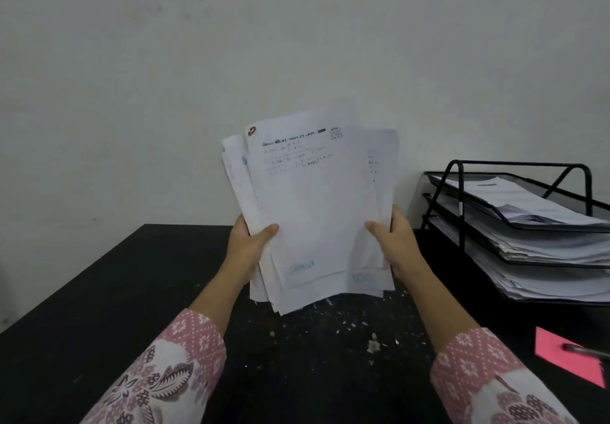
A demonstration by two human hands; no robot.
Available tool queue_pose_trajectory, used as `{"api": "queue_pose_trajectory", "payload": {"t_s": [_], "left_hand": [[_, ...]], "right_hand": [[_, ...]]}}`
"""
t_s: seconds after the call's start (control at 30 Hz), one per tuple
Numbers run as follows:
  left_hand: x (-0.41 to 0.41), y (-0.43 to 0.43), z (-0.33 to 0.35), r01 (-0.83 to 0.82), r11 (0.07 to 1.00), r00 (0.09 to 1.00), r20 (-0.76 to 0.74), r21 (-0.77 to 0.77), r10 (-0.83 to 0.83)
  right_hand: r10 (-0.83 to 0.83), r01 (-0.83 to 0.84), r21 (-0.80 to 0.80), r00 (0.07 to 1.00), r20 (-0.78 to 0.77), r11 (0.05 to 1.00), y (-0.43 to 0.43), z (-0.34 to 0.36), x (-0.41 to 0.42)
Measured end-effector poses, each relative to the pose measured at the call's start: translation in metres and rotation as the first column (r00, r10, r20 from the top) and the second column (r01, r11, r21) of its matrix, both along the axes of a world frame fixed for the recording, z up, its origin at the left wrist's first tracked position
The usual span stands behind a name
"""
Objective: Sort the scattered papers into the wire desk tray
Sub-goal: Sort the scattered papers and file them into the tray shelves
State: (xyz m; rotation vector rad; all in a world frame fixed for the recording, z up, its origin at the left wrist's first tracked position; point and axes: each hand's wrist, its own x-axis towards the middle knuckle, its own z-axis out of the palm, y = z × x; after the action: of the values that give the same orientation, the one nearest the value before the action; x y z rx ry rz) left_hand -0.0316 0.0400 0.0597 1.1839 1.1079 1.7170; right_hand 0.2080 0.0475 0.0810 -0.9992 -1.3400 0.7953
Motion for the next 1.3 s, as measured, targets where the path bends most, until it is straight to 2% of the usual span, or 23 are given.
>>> {"api": "queue_pose_trajectory", "payload": {"t_s": [0.13, 0.27, 0.4, 0.63, 0.83, 1.17, 1.3], "left_hand": [[0.009, -0.004, 0.001, -0.023, 0.998, 0.993, -0.117, 0.053, 0.029], [0.015, -0.006, 0.002, -0.058, 0.996, 0.979, -0.192, 0.068, 0.07], [0.021, -0.009, 0.007, -0.092, 0.991, 0.982, -0.157, 0.092, 0.106], [0.02, -0.016, 0.017, -0.152, 0.961, 0.982, -0.073, 0.23, 0.173], [0.039, -0.019, 0.027, -0.105, 0.948, 0.988, -0.074, 0.302, 0.133], [0.048, -0.013, 0.028, -0.297, 0.908, 0.922, -0.158, 0.296, 0.354], [0.051, -0.01, 0.031, -0.206, 0.962, 0.959, -0.161, 0.18, 0.235]], "right_hand": [[-0.069, 0.069, 0.065, 0.998, -0.012, 0.995, -0.004, 0.001, -0.002], [-0.076, 0.077, 0.046, 0.997, -0.014, 0.996, -0.008, -0.004, -0.004], [-0.111, 0.116, 0.081, 0.992, -0.065, 0.99, -0.011, 0.0, -0.008], [-0.215, 0.237, 0.163, 0.966, -0.142, 0.958, -0.013, 0.012, -0.005], [-0.181, 0.217, 0.201, 0.966, -0.184, 0.955, -0.016, 0.016, -0.014], [-0.237, 0.241, 0.227, 0.971, -0.043, 0.944, -0.009, 0.014, -0.008], [-0.216, 0.226, 0.197, 0.974, -0.074, 0.954, -0.006, 0.015, -0.006]]}}
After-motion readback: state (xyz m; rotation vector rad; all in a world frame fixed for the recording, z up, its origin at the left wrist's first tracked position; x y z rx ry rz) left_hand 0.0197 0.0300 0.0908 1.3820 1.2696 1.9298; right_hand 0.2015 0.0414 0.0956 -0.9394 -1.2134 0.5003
